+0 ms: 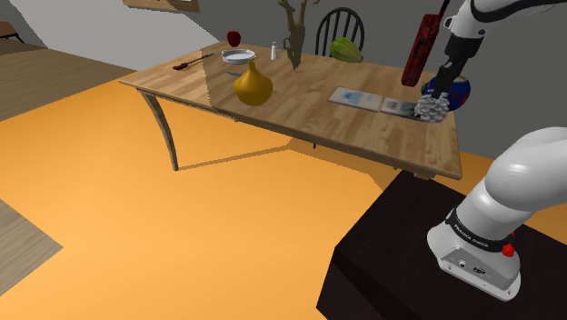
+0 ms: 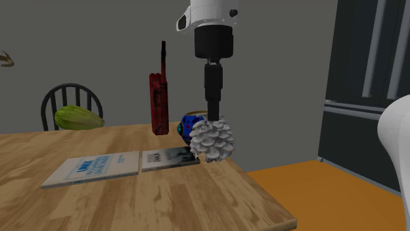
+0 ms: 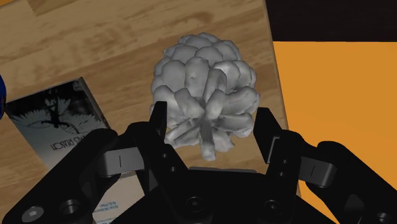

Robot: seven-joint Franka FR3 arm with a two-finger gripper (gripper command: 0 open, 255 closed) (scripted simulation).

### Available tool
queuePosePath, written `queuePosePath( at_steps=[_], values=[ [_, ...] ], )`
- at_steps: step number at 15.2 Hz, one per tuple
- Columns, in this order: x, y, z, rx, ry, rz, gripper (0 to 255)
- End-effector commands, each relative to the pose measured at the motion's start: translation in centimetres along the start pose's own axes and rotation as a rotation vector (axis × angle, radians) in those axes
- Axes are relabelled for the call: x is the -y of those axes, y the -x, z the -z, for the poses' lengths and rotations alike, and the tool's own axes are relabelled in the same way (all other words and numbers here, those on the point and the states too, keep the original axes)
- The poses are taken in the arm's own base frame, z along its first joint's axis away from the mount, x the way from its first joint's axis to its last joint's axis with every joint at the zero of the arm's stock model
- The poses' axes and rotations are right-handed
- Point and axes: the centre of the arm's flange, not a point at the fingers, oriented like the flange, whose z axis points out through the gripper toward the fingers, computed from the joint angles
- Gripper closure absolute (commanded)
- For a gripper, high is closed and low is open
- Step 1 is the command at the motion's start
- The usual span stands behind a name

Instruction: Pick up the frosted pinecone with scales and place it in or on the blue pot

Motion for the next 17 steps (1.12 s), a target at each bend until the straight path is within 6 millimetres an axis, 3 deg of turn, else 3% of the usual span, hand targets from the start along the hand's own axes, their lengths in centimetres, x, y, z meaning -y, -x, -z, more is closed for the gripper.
queuePosePath(
  at_steps=[1, 17],
  values=[
    [0.0, 0.1, 1.1, 0.000, 0.000, 0.000, 255],
    [-0.2, 0.1, 9.5, 0.000, 0.000, 0.000, 255]
  ],
)
